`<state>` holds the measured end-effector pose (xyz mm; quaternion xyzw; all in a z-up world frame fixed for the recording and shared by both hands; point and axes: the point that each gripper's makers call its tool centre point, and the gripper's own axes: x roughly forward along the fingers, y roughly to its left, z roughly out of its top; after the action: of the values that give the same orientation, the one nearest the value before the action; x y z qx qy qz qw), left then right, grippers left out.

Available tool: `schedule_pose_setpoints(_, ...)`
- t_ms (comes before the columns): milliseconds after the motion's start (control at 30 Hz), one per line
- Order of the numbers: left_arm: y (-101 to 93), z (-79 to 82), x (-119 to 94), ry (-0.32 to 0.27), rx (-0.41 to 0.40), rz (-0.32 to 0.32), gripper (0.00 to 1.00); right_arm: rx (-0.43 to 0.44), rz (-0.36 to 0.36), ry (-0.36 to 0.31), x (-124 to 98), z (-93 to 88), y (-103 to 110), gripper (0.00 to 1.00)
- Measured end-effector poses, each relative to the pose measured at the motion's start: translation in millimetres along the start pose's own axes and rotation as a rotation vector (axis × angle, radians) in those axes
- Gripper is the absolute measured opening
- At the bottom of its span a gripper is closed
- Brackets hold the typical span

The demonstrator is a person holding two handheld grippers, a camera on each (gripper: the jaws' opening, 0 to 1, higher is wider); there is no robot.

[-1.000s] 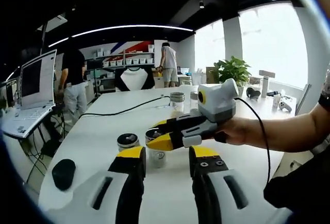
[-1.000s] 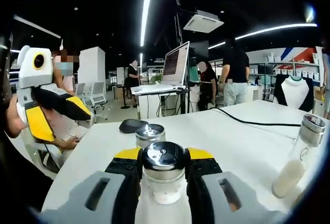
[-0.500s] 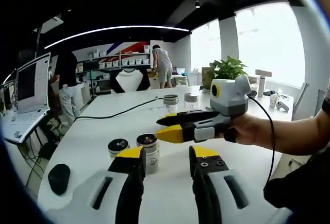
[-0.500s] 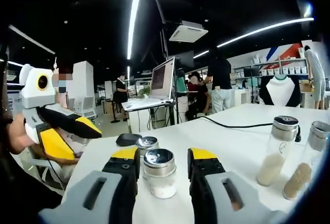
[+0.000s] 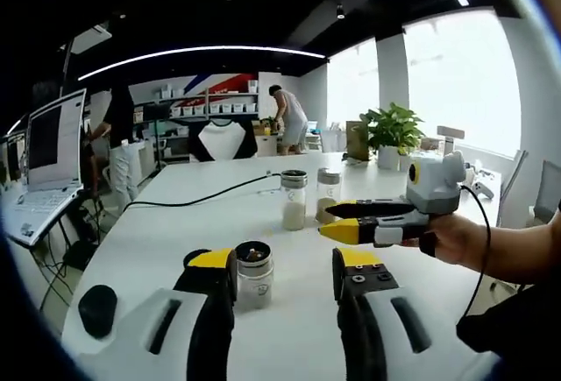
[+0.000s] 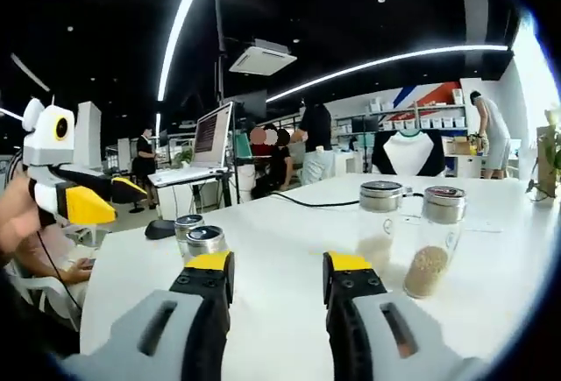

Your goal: Rotate the seasoning bottle until the label or dispensing opening points toward the visible target arrow and the bottle remains upright within the marked orientation range

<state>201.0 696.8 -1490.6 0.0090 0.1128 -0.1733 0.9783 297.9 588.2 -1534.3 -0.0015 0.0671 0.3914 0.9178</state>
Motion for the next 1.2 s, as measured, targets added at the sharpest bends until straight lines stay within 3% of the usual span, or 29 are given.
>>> schedule_pose_setpoints(133,0.0,-2.2,1,0.001,-0.010,-0.003,0.45,0.004,-0.070,-0.014,8,5.1,-19,0.39)
schedule_pose_setpoints(733,8.8,-8.7,2,0.012,-0.038,-0.003,0.42,-0.004,-0.229,-0.030,47,19.3,-73,0.41)
schedule_pose_setpoints(967,10.3,-11.3,4,0.020,-0.045,-0.010,0.41,-0.043,-0.264,-0.041,66,32.8,-88,0.42)
schedule_pose_setpoints(1200,11.8,-12.6,5,0.024,-0.046,-0.012,0.41,-0.034,-0.279,-0.037,84,29.8,-97,0.43)
